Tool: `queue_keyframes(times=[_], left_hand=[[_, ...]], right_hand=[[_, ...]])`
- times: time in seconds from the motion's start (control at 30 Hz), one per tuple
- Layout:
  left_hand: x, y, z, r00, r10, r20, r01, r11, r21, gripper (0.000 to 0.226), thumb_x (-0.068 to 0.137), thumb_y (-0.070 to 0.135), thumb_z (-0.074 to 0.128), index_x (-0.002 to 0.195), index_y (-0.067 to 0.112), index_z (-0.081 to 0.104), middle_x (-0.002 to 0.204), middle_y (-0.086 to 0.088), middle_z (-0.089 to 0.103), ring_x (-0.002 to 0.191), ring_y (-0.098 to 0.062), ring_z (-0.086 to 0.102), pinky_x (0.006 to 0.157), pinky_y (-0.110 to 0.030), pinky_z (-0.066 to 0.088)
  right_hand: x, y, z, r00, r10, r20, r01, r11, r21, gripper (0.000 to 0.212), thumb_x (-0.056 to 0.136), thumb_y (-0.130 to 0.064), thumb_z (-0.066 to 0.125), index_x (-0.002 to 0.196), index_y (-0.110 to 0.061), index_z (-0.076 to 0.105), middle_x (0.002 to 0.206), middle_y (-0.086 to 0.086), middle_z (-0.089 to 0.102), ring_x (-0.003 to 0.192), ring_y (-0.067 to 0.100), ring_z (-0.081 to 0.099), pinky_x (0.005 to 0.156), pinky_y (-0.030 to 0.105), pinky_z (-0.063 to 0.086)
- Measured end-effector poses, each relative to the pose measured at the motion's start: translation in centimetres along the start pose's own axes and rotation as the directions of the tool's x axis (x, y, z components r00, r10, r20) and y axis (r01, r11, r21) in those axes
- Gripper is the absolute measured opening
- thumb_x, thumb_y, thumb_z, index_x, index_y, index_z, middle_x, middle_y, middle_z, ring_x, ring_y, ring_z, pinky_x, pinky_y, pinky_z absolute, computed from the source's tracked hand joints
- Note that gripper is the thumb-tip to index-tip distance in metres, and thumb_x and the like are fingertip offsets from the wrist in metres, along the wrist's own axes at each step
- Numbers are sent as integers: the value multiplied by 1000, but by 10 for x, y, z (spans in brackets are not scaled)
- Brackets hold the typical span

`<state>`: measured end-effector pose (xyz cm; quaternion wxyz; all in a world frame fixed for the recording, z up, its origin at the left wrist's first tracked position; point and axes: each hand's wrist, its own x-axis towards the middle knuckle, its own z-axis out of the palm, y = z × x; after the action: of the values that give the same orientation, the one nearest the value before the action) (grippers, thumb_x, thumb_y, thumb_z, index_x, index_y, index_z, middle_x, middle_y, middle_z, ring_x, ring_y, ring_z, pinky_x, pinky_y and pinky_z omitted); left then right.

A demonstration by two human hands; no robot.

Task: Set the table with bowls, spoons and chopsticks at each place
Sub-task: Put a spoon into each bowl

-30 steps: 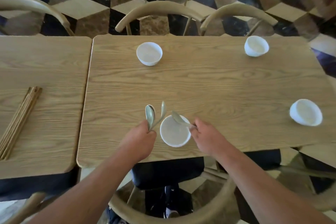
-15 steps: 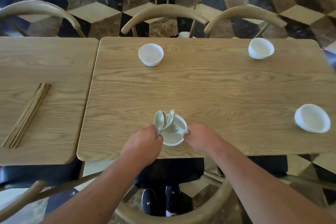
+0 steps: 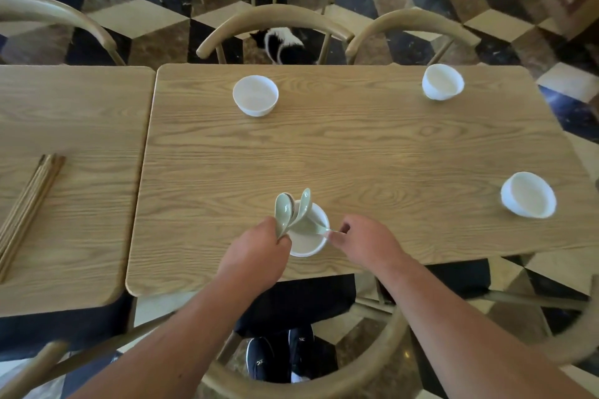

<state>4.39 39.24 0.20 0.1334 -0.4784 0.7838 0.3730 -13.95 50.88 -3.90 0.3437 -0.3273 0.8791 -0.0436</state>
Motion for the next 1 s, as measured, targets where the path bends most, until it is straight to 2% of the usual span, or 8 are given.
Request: queue_keyframes(times=[0.2,0.27,0.33,0.43,0.5,0.77,0.93,1.0], left_hand=[[-1,26,-3,998,66,0,-66,998,-23,11,102,34,44,98,25,48,83,8,57,69,-8,53,56,-31,35],[-2,39,0,995,100,-13,-100,994,-34,11,103,34,45,94,28,46,85,9,57,69,-6,53,55,-28,33],[-2,53,5,990,139,-11,-140,989,-49,16,103,35,47,88,29,46,88,7,59,71,-7,56,55,-27,37],[-2,72,17,982,187,38,-184,981,-61,16,102,36,47,97,22,54,89,6,65,80,-16,65,73,-38,57],[-3,82,23,978,200,66,-198,979,-47,17,102,37,45,104,21,52,89,5,67,84,-20,67,81,-42,58],[-13,118,49,952,279,125,-277,960,-34,31,106,57,41,103,27,45,94,5,70,88,-23,70,85,-49,57],[-9,165,70,966,252,53,-250,967,-51,38,106,60,40,104,24,51,91,3,69,85,-24,68,78,-43,55],[-3,189,83,970,242,11,-242,970,5,35,106,57,40,104,23,50,89,2,66,82,-24,66,71,-41,50]], right_hand=[[-46,3,-11,913,-2,-408,86,979,187,24,101,-40,63,116,-23,70,86,-15,61,69,2,56,60,20,42],[-55,-5,-14,972,8,-235,115,855,506,21,105,-38,59,108,-24,74,75,-9,65,52,0,51,52,20,40],[-63,-14,-15,1000,-8,27,-16,621,784,27,107,-39,56,108,-23,78,84,-6,72,64,6,59,63,29,48],[-68,-14,-11,982,-37,186,-171,255,952,32,109,-37,54,125,-17,74,104,4,73,89,23,64,82,43,51],[-71,-8,-13,983,-25,184,-179,143,973,33,110,-35,53,130,-15,71,104,3,75,92,23,66,87,44,50],[-69,33,-36,987,68,142,-147,63,987,25,105,-19,46,100,-9,69,86,3,75,81,18,69,72,36,56],[-52,86,-64,984,115,138,-143,30,989,23,105,-11,41,100,-6,62,88,13,73,79,25,69,87,53,60],[-44,121,-82,981,146,129,-137,52,989,22,110,-16,41,104,-7,60,80,11,71,73,27,69,80,51,59]])
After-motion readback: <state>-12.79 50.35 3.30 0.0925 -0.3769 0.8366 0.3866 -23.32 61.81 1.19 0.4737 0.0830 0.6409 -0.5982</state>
